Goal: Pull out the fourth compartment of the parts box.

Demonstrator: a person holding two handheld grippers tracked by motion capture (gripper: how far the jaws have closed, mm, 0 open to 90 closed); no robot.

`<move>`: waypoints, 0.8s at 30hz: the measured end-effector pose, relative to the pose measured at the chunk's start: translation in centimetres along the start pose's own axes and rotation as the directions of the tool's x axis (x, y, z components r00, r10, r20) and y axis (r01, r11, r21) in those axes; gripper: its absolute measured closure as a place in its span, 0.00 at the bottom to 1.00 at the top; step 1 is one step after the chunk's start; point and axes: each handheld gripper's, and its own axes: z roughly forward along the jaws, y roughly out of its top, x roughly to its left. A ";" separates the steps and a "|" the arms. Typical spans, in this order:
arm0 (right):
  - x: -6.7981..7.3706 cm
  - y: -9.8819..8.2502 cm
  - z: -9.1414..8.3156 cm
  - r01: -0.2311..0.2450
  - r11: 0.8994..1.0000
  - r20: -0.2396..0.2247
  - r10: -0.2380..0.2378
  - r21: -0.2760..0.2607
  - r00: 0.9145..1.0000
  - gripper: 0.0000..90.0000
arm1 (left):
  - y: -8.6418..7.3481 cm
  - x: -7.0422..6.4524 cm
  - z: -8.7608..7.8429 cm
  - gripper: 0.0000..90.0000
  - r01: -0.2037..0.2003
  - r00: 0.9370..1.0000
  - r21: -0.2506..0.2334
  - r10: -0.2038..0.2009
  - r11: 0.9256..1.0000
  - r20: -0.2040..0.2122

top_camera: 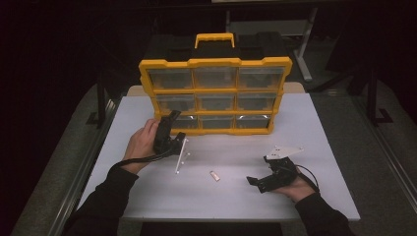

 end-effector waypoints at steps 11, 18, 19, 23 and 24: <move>0.0 0.0 0.0 -0.001 1.000 0.000 0.001 0.001 1.000 0.00 | -0.4 0.7 -0.1 0.00 -0.009 1.000 0.016 0.009 1.000 -0.022; -0.1 0.0 0.0 -0.002 1.000 0.000 0.002 0.000 1.000 0.00 | -0.7 1.7 -0.2 0.03 -0.017 0.999 0.032 0.019 0.999 -0.047; -0.1 0.0 0.0 -0.002 1.000 0.000 0.002 -0.001 1.000 0.00 | -0.7 1.9 -0.1 0.03 -0.013 0.998 0.028 0.015 1.000 -0.054; 0.0 0.0 0.0 -0.002 1.000 0.000 0.002 0.000 1.000 0.00 | -0.9 2.6 -0.1 0.04 -0.006 0.998 0.036 0.009 0.999 -0.070; 0.0 0.0 0.0 -0.002 1.000 0.001 0.002 0.000 1.000 0.00 | -1.0 2.7 -0.1 0.05 -0.003 0.997 0.036 0.006 0.999 -0.074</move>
